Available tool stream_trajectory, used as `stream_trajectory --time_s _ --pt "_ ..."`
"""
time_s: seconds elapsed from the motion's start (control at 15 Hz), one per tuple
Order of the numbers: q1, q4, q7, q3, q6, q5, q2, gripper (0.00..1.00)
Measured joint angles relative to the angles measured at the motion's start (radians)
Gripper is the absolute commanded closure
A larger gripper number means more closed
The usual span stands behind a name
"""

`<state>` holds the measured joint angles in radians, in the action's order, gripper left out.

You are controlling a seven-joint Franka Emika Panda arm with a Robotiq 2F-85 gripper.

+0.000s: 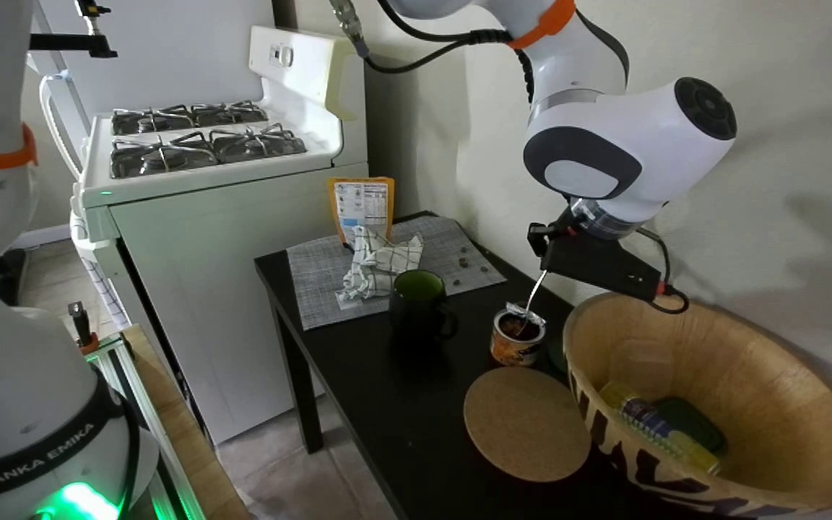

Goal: Use the spoon to transfer a spoonful of contents from the can to the cup

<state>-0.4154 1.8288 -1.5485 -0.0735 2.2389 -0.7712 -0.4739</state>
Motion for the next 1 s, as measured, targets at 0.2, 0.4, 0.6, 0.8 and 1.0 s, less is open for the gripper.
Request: stream_trajectory --time_s 0.2,0.4,0.6,0.8,1.0 --pt "-0.006 0.013 -0.025 0.0 -0.001 -0.07 0.025 0.98" --pt "-0.006 0.034 -0.071 0.0 0.001 -0.136 0.038 0.98" --pt "-0.001 0.056 -0.107 -0.006 0.033 -0.146 0.038 0.98" --pt "0.002 0.072 -0.123 -0.007 0.05 -0.165 0.038 0.98" --pt "0.015 0.097 -0.127 -0.001 0.047 -0.195 0.045 0.98"
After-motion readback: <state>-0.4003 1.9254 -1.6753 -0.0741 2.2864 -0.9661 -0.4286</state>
